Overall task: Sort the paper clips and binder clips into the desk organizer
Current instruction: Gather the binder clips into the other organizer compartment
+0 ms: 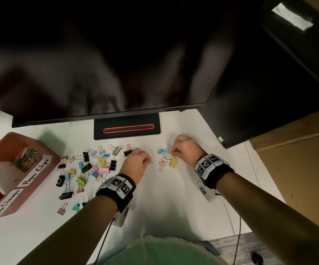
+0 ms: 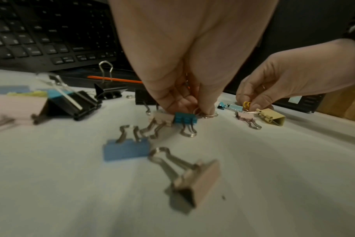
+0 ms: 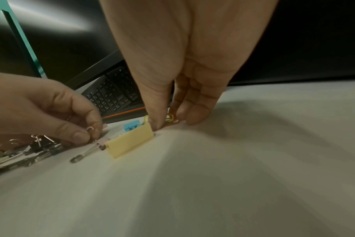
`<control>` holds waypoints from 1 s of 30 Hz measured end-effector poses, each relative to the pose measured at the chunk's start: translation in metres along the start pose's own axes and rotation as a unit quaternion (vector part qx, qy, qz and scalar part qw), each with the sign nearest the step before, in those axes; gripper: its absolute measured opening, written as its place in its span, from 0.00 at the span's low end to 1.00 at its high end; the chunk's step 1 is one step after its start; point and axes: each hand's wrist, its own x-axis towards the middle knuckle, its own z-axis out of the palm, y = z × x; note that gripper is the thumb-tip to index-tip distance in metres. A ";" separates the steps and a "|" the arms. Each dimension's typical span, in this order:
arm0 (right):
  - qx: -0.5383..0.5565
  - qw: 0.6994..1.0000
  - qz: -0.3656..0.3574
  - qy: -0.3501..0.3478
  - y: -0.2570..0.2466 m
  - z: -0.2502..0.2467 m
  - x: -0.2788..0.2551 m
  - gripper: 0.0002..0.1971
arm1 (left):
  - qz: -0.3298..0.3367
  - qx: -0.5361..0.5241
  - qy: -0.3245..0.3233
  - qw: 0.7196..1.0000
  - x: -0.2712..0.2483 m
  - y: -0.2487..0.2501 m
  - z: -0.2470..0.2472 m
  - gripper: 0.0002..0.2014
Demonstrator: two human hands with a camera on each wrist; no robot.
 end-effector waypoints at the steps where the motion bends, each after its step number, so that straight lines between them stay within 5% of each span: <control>1: 0.000 1.000 -0.002 0.006 0.001 0.002 -0.002 0.08 | 0.003 -0.014 0.007 1.000 -0.003 0.000 -0.001 0.07; 8: 0.055 0.997 0.000 0.054 0.009 0.000 -0.016 0.08 | 0.033 0.010 -0.014 0.999 -0.007 0.000 -0.003 0.06; 14: -0.010 0.999 -0.025 -0.048 -0.004 0.000 -0.008 0.12 | -0.015 0.036 -0.068 0.997 0.003 0.008 -0.007 0.07; 20: -0.035 0.997 -0.022 -0.066 -0.006 -0.004 -0.006 0.10 | -0.042 0.113 -0.151 0.981 0.015 0.014 -0.009 0.12; 30: -0.004 0.998 0.044 -0.048 -0.010 0.002 -0.011 0.10 | 0.037 0.182 -0.086 0.979 -0.004 0.012 0.007 0.09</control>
